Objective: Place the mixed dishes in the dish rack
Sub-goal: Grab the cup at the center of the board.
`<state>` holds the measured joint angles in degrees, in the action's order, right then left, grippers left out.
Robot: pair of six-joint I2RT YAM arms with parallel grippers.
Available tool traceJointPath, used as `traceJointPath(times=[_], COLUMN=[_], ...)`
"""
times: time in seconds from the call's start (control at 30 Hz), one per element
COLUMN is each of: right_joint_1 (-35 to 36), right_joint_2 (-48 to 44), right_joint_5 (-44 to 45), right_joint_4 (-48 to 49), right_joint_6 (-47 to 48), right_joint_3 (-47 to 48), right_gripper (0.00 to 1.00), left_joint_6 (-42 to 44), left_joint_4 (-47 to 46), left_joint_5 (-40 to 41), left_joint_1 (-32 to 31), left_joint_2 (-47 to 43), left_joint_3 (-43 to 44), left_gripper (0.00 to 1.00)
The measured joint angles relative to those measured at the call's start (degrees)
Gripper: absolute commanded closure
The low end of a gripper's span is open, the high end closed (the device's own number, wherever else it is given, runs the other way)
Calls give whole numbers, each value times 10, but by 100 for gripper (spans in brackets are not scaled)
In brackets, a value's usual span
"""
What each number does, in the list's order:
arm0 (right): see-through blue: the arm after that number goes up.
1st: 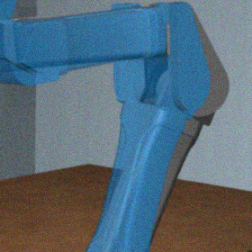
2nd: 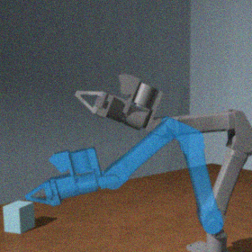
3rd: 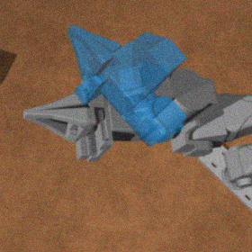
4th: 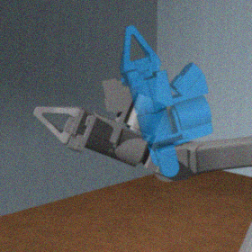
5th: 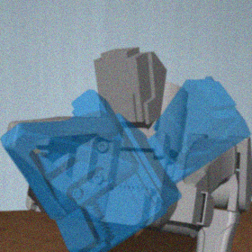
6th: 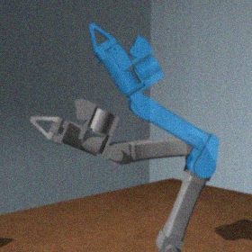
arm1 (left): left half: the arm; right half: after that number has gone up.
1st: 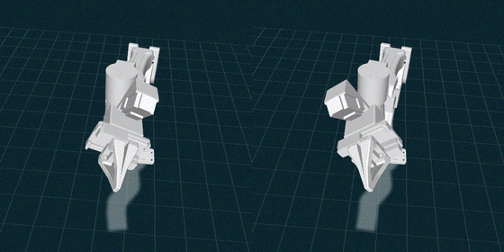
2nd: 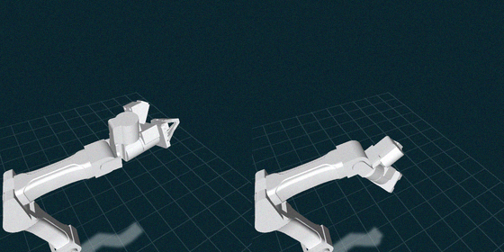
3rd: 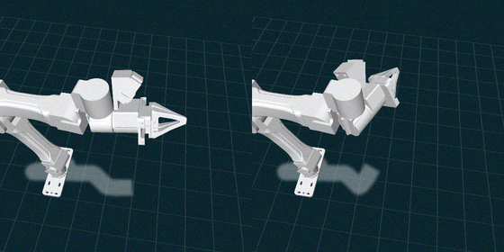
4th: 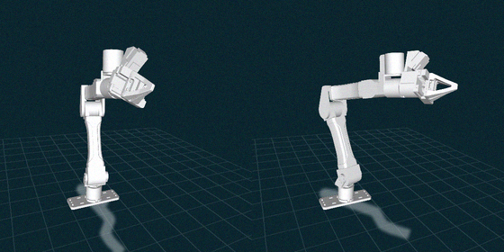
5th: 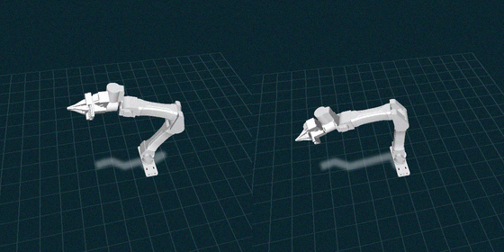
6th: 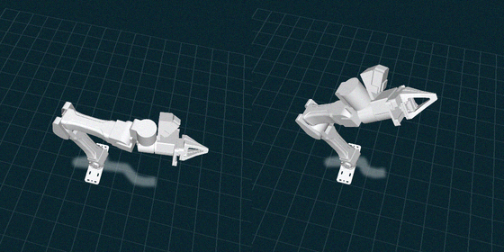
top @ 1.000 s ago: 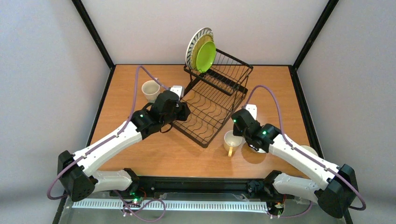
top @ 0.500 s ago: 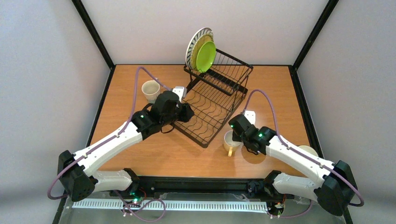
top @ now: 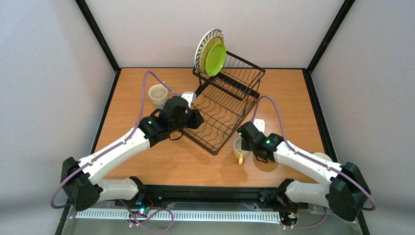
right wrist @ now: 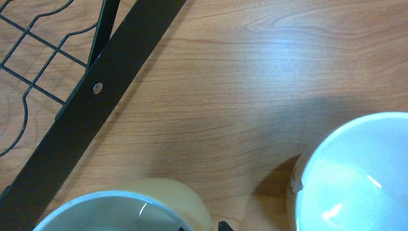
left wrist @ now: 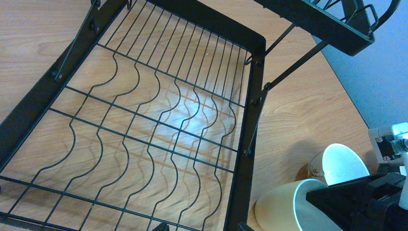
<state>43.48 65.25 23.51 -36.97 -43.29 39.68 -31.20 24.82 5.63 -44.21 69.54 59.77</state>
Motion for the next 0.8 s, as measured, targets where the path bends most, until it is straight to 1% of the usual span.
traceJointPath(times=[0.1, 0.13, 0.4, 0.57, 0.67, 0.8], right_joint_1=[1, 1, 1, 4, 20, 53], right_joint_2=[2, 2, -9, -44, -67, -78], right_joint_5=[-2, -2, -6, -9, -7, 1], right_joint_4=[1, 0, -6, -28, -54, -87], right_joint_6=[1, 1, -3, -8, -15, -29], right_joint_3=[0, 0, 0, 0, 10, 52], right_gripper=[97, 98, 98, 98, 98, 98], left_joint_6=[-1, -1, -3, -8, -16, -30], left_joint_4=[0, 0, 0, 1, 1, 1], left_joint_5=[-1, -2, -6, -14, -23, -42], left_joint_1=[0, 0, 0, 0, 0, 0], left_joint_2=[3, 3, 3, 2, -7, -32], left_joint_3=[-1, -1, -1, -1, -2, -8], left_gripper=[21, 21, 21, 21, 20, 16])
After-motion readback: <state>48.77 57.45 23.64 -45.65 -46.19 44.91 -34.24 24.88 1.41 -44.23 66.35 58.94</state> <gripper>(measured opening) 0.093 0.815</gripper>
